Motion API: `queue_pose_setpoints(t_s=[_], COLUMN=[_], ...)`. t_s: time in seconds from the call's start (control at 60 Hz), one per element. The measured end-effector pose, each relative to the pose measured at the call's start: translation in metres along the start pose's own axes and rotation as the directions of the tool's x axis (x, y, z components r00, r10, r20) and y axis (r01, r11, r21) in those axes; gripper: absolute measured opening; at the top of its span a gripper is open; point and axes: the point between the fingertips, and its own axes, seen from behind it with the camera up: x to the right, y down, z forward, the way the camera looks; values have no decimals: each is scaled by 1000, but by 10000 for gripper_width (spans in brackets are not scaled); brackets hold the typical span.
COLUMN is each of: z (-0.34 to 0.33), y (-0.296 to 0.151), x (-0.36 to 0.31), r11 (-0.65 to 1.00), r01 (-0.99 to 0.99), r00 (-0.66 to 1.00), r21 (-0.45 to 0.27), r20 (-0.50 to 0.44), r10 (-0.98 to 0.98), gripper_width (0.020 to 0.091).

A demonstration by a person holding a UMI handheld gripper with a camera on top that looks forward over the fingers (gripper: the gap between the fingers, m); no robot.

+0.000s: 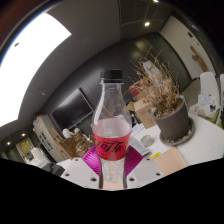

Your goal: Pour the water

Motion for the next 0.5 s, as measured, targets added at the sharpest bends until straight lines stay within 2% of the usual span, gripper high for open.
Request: queue_pose_setpoints(t_s=[0.067, 0.15, 0.25, 0.5], z=[-6, -5, -4, 6], y=[5, 11, 36, 101], x=[39, 84, 135, 207], r11=[990, 943, 855, 829], r01=[143, 328, 499, 491], r00=[988, 933, 838, 823], r21=[1, -57, -143, -266], r20=[-58, -134, -172, -171], r10=[-142, -333, -518, -542], gripper_width=[257, 258, 257, 261])
